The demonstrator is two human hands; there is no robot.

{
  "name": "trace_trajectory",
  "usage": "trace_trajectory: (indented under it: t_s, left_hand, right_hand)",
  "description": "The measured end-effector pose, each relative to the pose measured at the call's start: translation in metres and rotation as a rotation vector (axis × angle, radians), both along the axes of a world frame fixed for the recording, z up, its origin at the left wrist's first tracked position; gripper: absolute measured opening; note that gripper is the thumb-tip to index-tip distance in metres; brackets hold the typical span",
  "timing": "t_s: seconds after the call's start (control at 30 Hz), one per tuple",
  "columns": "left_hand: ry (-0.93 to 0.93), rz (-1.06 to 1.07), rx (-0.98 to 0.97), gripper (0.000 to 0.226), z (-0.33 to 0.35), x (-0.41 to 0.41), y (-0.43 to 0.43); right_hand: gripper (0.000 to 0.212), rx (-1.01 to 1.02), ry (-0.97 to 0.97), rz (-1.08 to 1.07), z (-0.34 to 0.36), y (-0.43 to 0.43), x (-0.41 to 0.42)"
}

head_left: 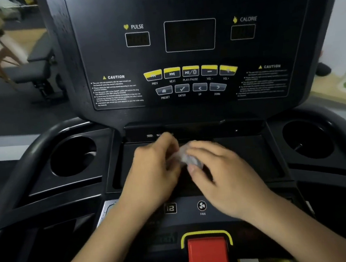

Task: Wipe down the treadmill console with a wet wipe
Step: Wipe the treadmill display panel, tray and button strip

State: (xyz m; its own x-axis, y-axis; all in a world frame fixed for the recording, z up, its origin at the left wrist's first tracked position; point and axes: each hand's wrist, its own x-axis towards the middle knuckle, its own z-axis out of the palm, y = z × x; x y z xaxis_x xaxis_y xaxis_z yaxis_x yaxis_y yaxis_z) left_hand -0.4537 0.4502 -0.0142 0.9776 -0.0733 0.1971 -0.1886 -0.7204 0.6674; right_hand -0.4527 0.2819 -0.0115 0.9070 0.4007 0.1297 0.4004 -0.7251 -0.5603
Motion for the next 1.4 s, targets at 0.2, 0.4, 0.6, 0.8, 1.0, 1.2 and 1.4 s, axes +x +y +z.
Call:
trace_trajectory:
  t_s: [0.2,0.4,0.6,0.8,1.0,1.2,1.4]
  left_hand:
    - [-0.023,-0.019,0.159,0.016,0.001,0.023,0.011]
    - [-0.052,-0.050,0.523,0.034,-0.012,-0.007,0.007]
    - [0.027,-0.179,0.580,0.046,-0.019,0.006,-0.002]
    - [0.008,-0.283,0.449,0.051,-0.026,0.012,-0.035]
    - [0.026,-0.144,0.455,0.026,-0.027,0.018,-0.003]
    - [-0.296,0.198,0.394,0.021,-0.005,0.004,0.059]
    - [-0.190,0.148,0.265,0.040,-0.015,0.015,0.040]
  right_hand:
    - [0.027,0.077,-0.081,-0.175,-0.008,-0.007,0.027]
    - [0.021,-0.009,-0.286,-0.047,-0.008,-0.011,0.013]
    - [0.060,-0.454,-0.052,0.101,-0.017,-0.002,0.020]
    - [0.057,-0.472,-0.105,-0.020,-0.019,-0.029,0.013]
    - [0.065,-0.325,0.094,0.159,-0.010,0.003,0.018]
    - [0.058,-0.217,-0.069,0.242,-0.008,0.062,0.011]
    - [0.063,-0.297,-0.172,0.147,-0.012,0.052,0.014]
